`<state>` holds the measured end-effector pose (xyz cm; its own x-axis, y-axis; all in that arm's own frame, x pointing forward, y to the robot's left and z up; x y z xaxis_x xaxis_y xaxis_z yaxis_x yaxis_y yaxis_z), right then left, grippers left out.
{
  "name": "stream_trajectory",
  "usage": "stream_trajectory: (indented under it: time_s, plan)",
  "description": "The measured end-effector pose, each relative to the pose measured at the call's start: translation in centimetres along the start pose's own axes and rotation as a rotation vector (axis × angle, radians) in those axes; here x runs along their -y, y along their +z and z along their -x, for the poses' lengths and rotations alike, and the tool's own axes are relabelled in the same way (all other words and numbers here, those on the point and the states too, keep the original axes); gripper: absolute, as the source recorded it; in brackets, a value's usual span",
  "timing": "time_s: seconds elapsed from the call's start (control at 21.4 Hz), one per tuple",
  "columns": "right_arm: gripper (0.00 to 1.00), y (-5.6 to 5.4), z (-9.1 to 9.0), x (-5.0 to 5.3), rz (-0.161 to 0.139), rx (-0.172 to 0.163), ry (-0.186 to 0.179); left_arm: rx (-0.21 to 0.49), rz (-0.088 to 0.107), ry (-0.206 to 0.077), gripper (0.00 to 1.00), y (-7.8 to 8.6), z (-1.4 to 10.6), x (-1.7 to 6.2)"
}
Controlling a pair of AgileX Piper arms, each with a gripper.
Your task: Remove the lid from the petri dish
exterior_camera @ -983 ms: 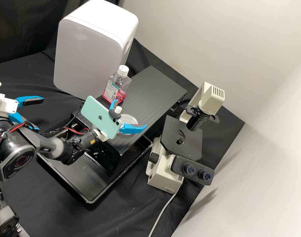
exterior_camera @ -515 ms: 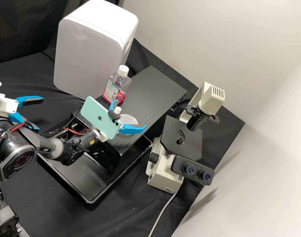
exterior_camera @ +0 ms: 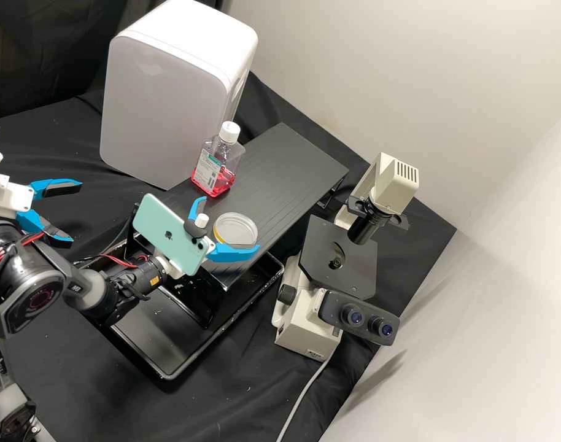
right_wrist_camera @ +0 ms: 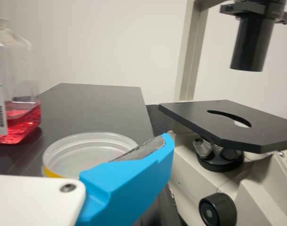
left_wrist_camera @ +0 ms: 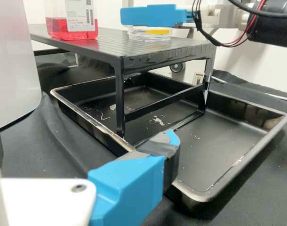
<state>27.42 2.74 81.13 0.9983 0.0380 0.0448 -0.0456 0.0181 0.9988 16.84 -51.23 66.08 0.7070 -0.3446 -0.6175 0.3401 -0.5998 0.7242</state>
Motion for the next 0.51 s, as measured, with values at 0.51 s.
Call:
stream_trajectory:
  time_s: [0.51]
  plan:
    - [1.0,0.6,-0.3,1.5,0.007,0.012,-0.042,-0.006,0.0,-0.019,1.0,-0.1,-0.1,0.41]
